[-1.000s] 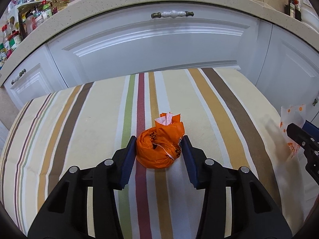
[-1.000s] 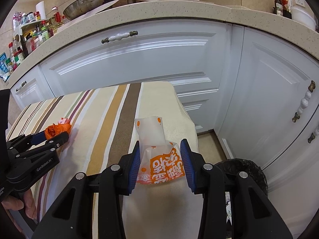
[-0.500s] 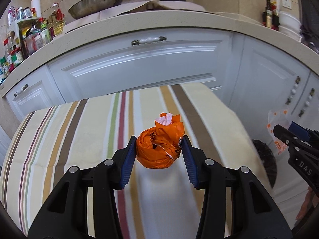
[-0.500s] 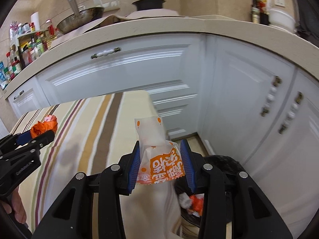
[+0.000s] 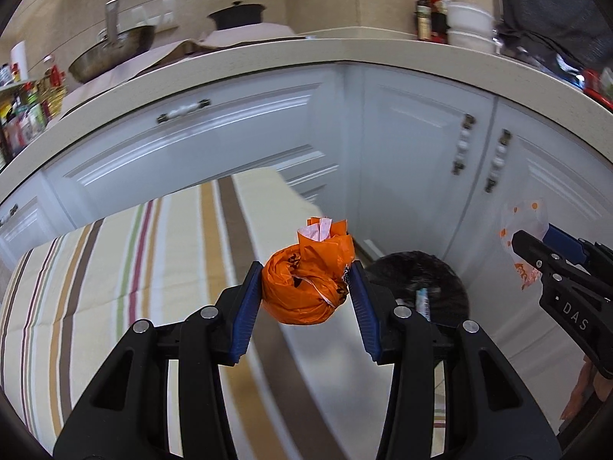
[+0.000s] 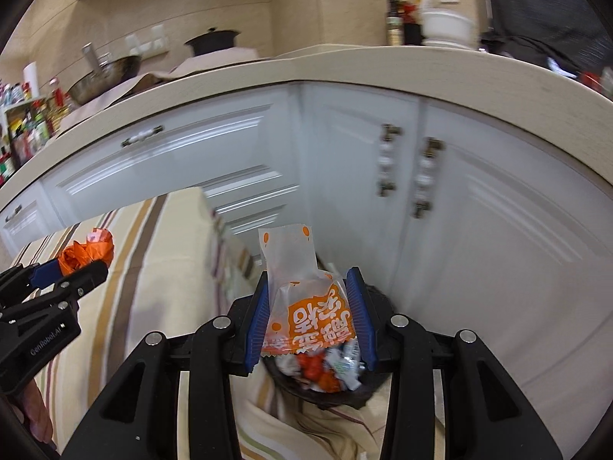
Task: Collect trash
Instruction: 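Carry both bags over the trash bin and open both tools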
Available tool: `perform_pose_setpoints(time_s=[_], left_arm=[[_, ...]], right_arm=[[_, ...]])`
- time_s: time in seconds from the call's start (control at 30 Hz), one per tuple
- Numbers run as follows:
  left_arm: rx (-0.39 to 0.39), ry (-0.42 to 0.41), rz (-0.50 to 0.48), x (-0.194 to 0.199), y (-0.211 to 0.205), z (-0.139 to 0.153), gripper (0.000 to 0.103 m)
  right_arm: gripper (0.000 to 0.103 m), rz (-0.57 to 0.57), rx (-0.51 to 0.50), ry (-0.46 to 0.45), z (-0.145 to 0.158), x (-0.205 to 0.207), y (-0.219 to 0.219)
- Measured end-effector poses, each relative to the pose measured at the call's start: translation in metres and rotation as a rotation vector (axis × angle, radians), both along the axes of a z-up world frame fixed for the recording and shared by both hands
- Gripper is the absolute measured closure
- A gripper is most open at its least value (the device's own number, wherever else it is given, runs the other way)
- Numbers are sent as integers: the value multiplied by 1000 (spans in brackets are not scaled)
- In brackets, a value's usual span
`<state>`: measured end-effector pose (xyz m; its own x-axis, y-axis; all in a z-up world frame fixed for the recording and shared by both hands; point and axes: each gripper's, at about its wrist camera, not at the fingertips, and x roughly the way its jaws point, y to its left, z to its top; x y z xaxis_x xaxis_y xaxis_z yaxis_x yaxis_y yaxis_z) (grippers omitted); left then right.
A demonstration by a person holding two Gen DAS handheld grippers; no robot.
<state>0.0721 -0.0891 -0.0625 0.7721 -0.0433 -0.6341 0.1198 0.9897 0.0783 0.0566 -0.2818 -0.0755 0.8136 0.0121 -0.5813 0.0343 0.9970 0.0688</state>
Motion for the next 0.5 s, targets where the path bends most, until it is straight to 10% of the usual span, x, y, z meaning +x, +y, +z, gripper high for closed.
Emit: perform_pose_setpoints(time_s=[0.5], left_arm=[[57,2,-72,29,-93,-26,59]], right_arm=[[63,-75,28,-4,-23,6,-55]])
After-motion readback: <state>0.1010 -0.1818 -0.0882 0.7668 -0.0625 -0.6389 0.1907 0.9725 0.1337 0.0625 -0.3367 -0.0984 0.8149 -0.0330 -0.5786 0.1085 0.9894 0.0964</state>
